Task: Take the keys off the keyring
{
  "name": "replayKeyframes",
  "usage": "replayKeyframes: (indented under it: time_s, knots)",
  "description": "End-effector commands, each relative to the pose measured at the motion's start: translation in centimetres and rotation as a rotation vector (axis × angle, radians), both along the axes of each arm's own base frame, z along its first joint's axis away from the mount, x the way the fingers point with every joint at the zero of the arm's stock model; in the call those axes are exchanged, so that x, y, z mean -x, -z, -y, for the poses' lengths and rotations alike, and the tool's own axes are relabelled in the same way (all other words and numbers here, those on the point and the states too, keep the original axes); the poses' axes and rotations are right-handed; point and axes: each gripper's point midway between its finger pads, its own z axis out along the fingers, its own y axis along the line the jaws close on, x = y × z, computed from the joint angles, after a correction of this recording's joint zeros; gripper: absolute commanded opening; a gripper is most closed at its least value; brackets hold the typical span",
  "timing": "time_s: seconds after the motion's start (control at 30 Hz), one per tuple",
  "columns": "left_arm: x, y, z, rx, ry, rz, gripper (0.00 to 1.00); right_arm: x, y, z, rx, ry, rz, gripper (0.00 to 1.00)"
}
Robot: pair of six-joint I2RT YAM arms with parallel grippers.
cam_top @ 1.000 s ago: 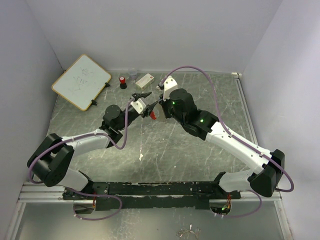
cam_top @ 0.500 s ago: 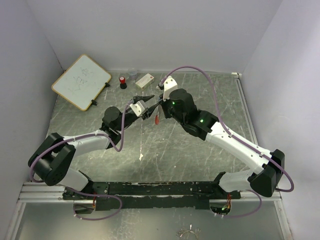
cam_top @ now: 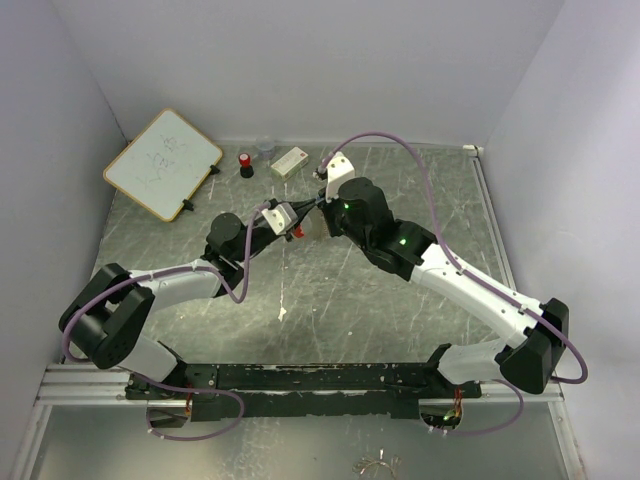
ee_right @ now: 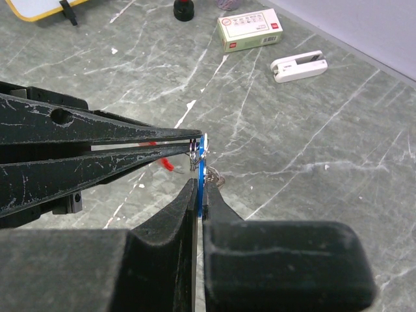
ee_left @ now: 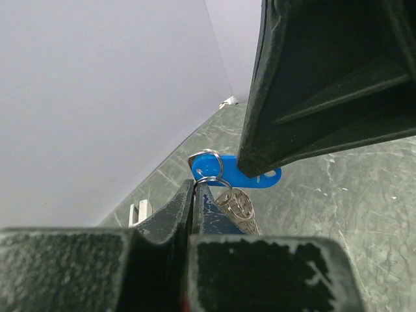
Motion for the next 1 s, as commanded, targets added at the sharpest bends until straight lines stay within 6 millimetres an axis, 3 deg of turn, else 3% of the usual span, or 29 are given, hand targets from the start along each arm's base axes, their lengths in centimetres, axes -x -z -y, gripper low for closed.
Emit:
replayKeyframes:
  time_s: [0.0, 0.3, 0.97]
  knots:
    - [0.6, -1.7, 0.6, 0.016, 0.033, 0.068, 0.07, 0.0, -0.9, -1.2, -0.041, -0.028, 0.02, 0.0]
    - [-0.9, -2.3, -0.5, 0.048, -0.07, 0.053, 0.07, 0.1, -0.8, -1.2, -0.038, -0.027, 0.018, 0.0]
    - [-1.7, -3.8, -2.6, 0.104, -0.188, 0.09, 0.07, 0.3, -0.1, -0.7, -0.009, 0.006, 0.009, 0.0]
